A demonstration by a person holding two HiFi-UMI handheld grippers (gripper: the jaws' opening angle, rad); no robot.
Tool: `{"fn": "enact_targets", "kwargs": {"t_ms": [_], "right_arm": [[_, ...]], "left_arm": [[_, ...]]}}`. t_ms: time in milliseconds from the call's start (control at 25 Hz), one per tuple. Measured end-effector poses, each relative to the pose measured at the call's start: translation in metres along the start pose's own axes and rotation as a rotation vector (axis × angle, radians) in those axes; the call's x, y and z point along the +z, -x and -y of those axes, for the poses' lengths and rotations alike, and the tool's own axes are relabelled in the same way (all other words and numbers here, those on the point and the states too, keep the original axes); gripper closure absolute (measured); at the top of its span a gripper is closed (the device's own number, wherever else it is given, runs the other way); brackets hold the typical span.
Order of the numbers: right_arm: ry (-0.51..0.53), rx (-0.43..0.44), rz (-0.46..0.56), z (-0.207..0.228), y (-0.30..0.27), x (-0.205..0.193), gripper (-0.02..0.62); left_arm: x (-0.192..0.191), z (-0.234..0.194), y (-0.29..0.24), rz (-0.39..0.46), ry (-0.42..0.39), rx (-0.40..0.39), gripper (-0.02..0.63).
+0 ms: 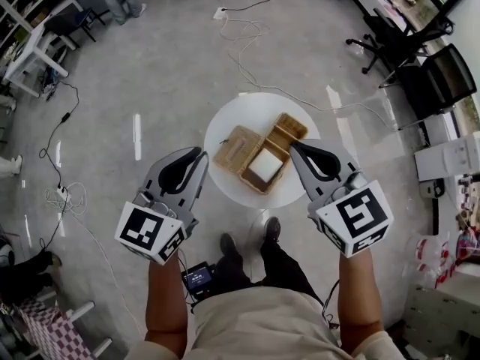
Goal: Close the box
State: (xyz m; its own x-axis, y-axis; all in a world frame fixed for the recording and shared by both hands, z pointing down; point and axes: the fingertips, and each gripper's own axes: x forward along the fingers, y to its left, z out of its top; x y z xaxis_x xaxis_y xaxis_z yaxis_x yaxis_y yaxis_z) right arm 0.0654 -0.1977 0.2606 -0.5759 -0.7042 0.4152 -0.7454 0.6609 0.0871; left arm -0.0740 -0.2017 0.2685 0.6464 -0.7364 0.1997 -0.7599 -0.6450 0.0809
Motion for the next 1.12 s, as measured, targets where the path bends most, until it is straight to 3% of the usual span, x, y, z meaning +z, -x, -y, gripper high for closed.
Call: {"fn": "enact_targets", "kwargs": {"t_ms": [720, 1120], "right_arm": [[-0.018, 0.08, -0.121, 0.014, -0.091, -0.081, 0.601], [-0.005, 0.099, -0.172, 0.01, -0.126, -0.116, 0.601]], "left_arm": [[-0.124, -0.047, -0.045, -0.083, 0.202, 0.043, 0.565], [-0.207, -0.06, -0.06, -0.122, 0.39, 0.049, 0.564]]}}
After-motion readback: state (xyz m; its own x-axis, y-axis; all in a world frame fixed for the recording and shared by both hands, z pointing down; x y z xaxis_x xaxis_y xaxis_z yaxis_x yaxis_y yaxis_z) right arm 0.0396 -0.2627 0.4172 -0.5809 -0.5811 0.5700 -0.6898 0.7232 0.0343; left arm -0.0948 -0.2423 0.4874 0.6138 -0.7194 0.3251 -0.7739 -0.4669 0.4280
